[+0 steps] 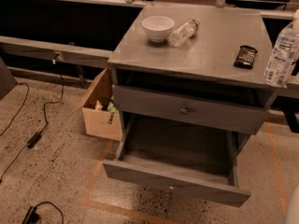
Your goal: Place blue plastic bottle into middle drawer
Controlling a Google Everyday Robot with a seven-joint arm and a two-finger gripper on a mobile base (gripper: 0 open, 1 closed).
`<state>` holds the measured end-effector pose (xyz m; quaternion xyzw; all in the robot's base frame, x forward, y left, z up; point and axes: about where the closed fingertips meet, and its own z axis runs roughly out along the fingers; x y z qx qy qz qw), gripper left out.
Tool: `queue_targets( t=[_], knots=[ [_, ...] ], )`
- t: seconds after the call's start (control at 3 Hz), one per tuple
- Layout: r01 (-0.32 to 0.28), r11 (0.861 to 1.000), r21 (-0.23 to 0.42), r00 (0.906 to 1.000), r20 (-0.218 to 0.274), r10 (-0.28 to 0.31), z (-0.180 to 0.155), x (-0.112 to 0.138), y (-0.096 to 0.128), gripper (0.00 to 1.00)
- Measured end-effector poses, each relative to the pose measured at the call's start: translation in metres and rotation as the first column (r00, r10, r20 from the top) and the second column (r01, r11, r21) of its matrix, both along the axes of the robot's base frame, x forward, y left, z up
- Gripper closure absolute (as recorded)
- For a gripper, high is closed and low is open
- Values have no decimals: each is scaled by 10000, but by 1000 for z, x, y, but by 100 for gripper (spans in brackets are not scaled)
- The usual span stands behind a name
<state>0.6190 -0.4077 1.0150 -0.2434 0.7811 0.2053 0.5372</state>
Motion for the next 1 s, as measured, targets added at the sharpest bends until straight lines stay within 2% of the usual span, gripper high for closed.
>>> queue_targets(
  t=[0.33,0.67,1.0],
  knots=[
    [-86,9996,260,9999,117,83,11,-35,10,100],
    [103,9984,554,9999,3,-103,18,-68,21,100],
    [745,9944,744,9972,-78,-741,-9,-104,24,100]
  ],
)
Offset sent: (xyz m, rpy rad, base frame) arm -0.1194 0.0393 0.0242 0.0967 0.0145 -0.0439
